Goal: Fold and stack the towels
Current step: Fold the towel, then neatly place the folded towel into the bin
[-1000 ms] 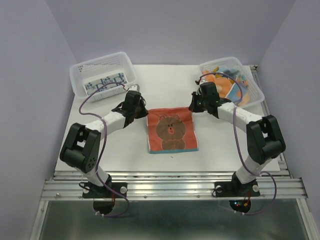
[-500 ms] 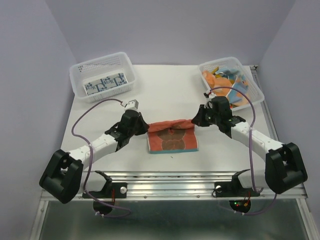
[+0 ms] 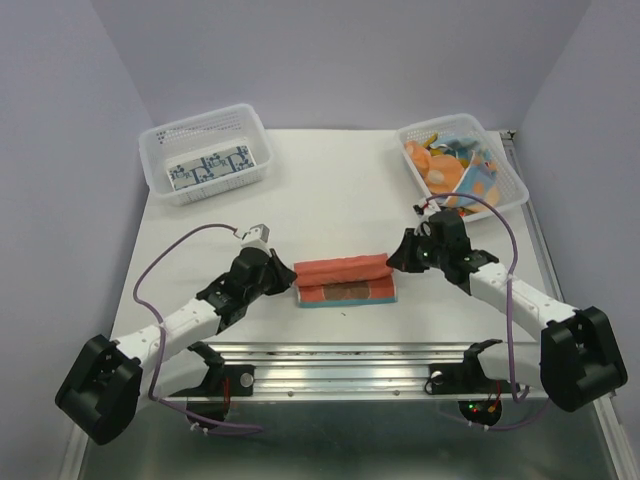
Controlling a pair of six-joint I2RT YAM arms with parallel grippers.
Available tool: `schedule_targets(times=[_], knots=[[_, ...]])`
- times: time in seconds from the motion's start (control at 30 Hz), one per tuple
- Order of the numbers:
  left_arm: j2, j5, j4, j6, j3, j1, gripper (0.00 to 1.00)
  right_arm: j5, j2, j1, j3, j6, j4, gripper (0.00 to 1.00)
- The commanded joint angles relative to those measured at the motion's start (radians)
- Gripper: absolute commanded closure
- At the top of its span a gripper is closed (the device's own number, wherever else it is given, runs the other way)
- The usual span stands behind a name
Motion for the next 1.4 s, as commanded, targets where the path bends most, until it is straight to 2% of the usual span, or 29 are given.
schedule_targets(times=[0.0, 0.33, 0.5, 0.6, 0.67, 0.7, 0.73, 0.8, 0.83, 0.87, 0.9, 0.97, 1.13, 1.23, 1.37], knots=[[-0.060, 0.009, 0.045, -0.020, -0.025, -0.018, 1.00, -0.007, -0.043, 0.004, -0.021, 0.016, 0.006, 0.99], [-0.112, 0.021, 0.043, -0.044, -0.076, -0.040, 1.00, -0.012, -0.082, 0.004, -0.049, 0.020, -0.015, 0.99], [-0.093, 0.092, 0.055, -0.041, -0.103, -0.047, 1.00, -0.015, -0.095, 0.004, -0.086, 0.033, -0.007, 0.99], [-0.077, 0.127, 0.049, -0.041, -0.120, -0.049, 1.00, -0.027, -0.099, 0.006, -0.121, 0.048, 0.006, 0.93], [-0.075, 0.176, 0.040, -0.041, -0.126, -0.050, 0.81, -0.047, -0.099, 0.004, -0.153, 0.065, 0.014, 0.88], [-0.079, 0.193, 0.035, -0.046, -0.128, -0.050, 0.69, -0.055, -0.103, 0.004, -0.162, 0.079, 0.016, 0.77], [-0.089, 0.222, 0.028, -0.056, -0.132, -0.053, 0.45, -0.066, -0.105, 0.004, -0.176, 0.085, 0.019, 0.68], [-0.133, 0.231, -0.004, -0.073, -0.137, -0.067, 0.23, -0.093, -0.117, 0.004, -0.204, 0.096, 0.017, 0.53], [-0.174, 0.231, -0.017, -0.086, -0.142, -0.073, 0.01, -0.096, -0.132, 0.003, -0.210, 0.109, 0.005, 0.38], [-0.194, 0.227, -0.027, -0.089, -0.145, -0.081, 0.01, -0.089, -0.143, 0.004, -0.213, 0.116, -0.004, 0.32], [-0.216, 0.225, -0.049, -0.090, -0.146, -0.089, 0.01, -0.084, -0.158, 0.004, -0.213, 0.122, -0.023, 0.15], [-0.262, 0.196, -0.081, -0.093, -0.145, -0.089, 0.01, -0.073, -0.175, 0.004, -0.210, 0.125, -0.035, 0.00], [-0.247, 0.080, -0.150, -0.087, -0.074, -0.089, 0.01, -0.061, -0.212, 0.004, -0.172, 0.120, -0.058, 0.00], [-0.158, 0.003, -0.166, -0.098, -0.024, -0.089, 0.01, -0.034, -0.232, 0.004, -0.147, 0.102, -0.089, 0.00], [0.043, -0.039, -0.190, -0.073, 0.073, -0.090, 0.01, 0.032, -0.250, 0.004, -0.107, 0.085, -0.122, 0.00]])
